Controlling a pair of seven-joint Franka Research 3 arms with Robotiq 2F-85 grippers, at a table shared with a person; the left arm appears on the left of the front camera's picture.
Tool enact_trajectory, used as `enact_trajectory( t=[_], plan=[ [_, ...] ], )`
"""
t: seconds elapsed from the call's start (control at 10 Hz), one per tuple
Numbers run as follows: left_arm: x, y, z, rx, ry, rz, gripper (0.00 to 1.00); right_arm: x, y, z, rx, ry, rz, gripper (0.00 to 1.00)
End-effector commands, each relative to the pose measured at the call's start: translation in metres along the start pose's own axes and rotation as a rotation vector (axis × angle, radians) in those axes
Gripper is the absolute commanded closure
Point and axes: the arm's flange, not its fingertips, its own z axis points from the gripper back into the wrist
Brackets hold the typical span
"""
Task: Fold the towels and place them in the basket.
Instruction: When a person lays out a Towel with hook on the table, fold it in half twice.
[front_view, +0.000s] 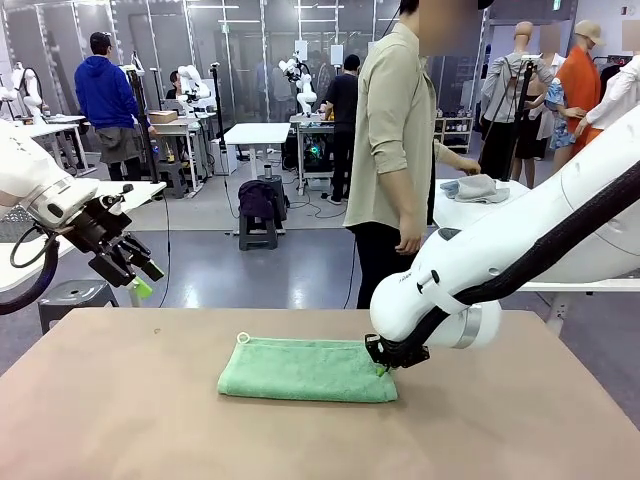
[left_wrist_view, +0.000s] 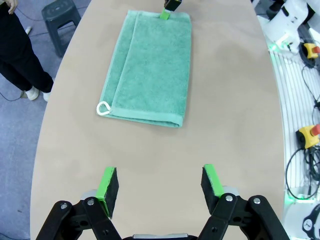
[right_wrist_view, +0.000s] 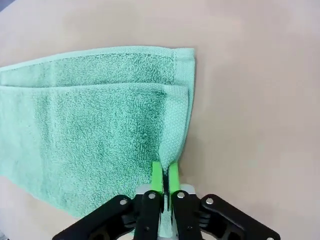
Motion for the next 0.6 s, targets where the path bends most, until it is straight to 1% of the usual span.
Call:
enact_trajectory(
  t=[0.0,0.2,0.3,0.5],
  plan=[
    [0.001,0.000,0.000,0.006,0.001,0.015,0.16,0.003,0.003,-0.004,-0.019,0.013,-0.030,1.00],
    [0.001,0.000,0.000,0.006,0.001,0.015,0.16,0.008,-0.002,0.002,-0.020,0.013,-0.034,1.00],
    [0.001,0.000,0.000,0.006,0.001,0.015,0.16,0.012,-0.006,0.009,-0.015,-0.010,0.000,1.00],
    [0.001,0.000,0.000,0.006,0.001,0.015,0.16,0.021,-0.011,0.031,-0.034,0.000,0.033,1.00]
  ],
)
